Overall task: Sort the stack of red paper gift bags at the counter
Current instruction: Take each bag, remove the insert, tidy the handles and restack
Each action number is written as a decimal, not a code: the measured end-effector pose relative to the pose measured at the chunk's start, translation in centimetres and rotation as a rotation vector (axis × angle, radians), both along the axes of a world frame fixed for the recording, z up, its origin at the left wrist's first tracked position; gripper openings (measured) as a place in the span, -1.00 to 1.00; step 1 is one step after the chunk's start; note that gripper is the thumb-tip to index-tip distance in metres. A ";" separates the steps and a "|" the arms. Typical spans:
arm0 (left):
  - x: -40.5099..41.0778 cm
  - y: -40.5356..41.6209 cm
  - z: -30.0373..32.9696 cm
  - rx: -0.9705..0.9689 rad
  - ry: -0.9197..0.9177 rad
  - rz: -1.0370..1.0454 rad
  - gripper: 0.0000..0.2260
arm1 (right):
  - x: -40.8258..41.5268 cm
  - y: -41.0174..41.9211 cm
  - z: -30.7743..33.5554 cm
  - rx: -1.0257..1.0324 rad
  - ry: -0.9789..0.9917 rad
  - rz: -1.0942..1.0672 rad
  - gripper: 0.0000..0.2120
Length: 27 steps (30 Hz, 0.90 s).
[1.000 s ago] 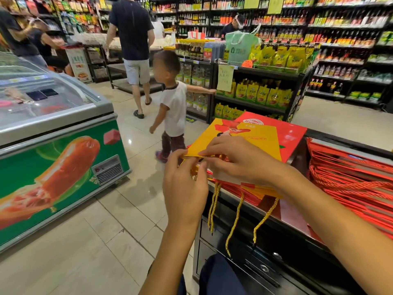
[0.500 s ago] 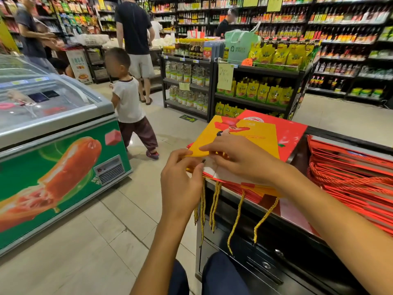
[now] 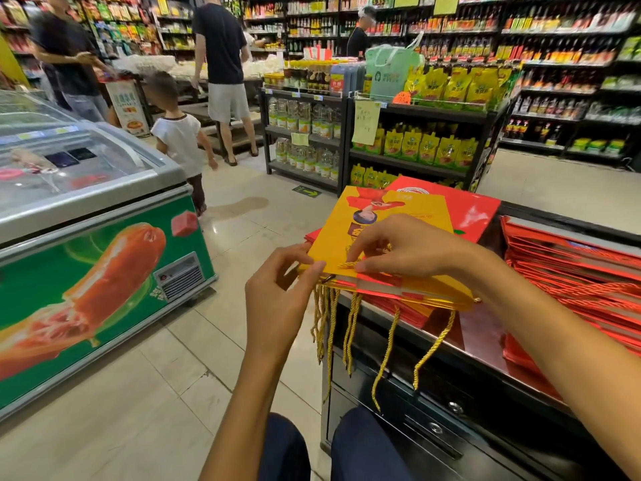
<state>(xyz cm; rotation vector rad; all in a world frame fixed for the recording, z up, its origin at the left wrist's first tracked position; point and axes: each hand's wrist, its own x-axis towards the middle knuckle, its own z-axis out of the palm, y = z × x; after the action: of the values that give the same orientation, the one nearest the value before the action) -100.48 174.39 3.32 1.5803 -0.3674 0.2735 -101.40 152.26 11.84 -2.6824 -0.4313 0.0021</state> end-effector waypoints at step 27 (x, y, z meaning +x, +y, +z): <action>-3.0 -3.6 0.0 -0.247 0.620 -0.189 -0.58 | -1.3 -3.0 -0.2 -0.209 0.148 -0.193 -0.54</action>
<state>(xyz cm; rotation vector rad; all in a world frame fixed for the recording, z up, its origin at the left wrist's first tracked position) -103.48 170.83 3.32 1.2975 0.0047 -0.3073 -102.71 149.29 11.59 -2.8933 -0.1311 0.1986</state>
